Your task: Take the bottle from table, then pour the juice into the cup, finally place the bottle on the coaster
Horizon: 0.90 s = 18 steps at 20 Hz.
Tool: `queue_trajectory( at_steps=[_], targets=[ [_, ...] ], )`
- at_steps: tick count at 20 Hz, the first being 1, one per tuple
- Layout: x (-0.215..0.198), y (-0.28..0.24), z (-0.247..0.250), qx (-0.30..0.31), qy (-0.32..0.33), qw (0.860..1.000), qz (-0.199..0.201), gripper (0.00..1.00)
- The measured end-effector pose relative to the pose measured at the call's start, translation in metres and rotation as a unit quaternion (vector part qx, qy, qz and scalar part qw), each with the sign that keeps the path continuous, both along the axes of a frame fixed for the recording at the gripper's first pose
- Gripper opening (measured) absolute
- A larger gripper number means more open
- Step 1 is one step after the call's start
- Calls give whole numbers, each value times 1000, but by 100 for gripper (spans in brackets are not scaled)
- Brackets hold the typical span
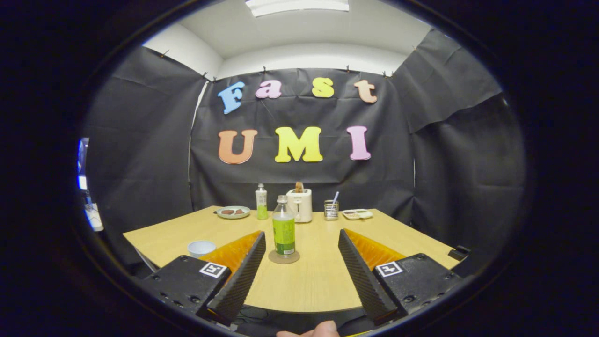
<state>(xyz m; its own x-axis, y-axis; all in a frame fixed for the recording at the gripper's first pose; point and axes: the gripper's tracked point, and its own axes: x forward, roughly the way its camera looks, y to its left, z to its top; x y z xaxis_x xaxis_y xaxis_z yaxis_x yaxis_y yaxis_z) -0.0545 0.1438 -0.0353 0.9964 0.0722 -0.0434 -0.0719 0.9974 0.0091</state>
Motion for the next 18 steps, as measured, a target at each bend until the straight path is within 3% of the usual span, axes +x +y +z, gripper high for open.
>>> queue_trajectory(
  at_steps=[13, 18],
  targets=[
    [-10, 13, 9, -45, -49, 998, 0, 100],
    [-1, 15, 0, -41, -34, 999, 3, 100]
  ],
)
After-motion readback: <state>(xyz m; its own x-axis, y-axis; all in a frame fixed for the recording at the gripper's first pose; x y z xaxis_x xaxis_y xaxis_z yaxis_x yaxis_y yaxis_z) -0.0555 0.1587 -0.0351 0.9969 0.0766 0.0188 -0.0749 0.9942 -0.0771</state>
